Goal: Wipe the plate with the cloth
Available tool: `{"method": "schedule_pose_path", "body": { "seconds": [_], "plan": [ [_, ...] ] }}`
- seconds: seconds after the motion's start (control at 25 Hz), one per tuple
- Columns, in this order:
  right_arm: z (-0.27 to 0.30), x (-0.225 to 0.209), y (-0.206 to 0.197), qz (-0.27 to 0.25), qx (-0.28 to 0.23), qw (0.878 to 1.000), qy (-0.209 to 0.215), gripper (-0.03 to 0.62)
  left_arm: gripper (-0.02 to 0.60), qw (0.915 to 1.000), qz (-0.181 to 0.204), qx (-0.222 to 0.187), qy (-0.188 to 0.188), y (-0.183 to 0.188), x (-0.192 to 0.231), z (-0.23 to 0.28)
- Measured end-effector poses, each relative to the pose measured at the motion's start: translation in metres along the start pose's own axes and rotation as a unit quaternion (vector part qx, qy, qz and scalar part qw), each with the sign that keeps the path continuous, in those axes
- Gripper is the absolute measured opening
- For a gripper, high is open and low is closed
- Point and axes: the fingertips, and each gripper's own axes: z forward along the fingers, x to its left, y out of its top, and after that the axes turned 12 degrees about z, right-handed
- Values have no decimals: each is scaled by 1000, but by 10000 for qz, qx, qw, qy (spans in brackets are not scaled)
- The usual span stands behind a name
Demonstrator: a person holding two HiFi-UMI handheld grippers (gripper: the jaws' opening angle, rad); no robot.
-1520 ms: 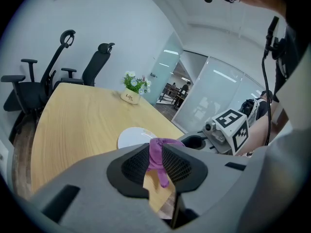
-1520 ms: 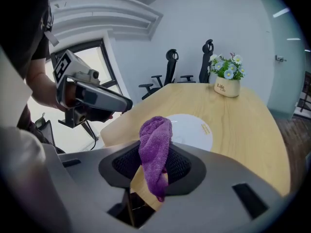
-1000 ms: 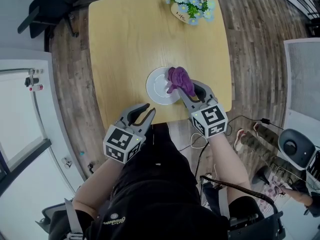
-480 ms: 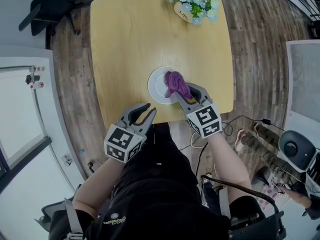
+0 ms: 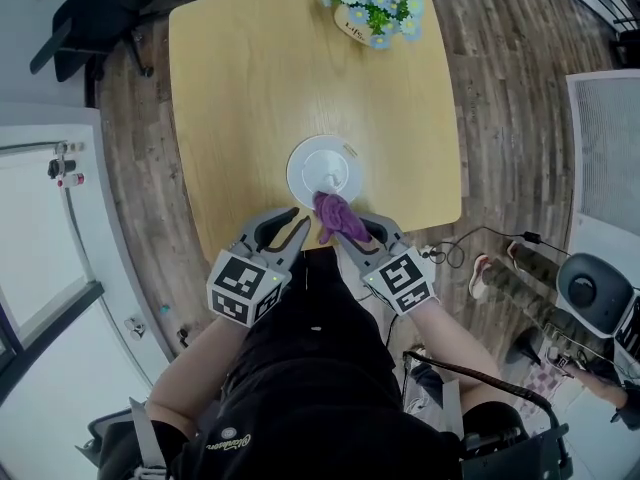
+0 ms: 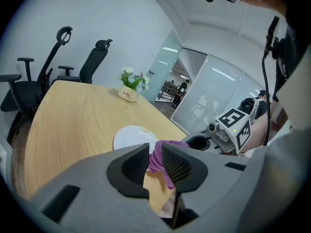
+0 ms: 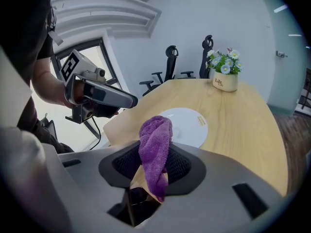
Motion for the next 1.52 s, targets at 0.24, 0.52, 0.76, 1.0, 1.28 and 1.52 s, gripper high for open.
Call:
{"method": "schedule_pose_path", "body": {
  "seconds": [0.24,0.52,0.76,1.0,1.28,1.52],
  "plan": [
    [-10,-27,40,14,-503,9983,-282,129,80,10000,6,5,6,1,-1,0],
    [4,-84,91,-265,-717,9938,-806,129,80,10000,19,20,-11,0,-7,0],
    [9,-67,71,-324,-473,9964,-617,129,80,10000,-12,47,47,-4,-2,-3],
    [-2,-32,23,-38,-205,9994,-292,129,80,10000,14,1,14,2,-2,3],
    [-7,-10,-4,116,-37,9999,-56,129,80,10000,30,66,-48,0,-4,8],
    [-21,-52,51,63,-680,9963,-518,129,80,10000,42,44,-31,0,-6,6]
  ]
}}
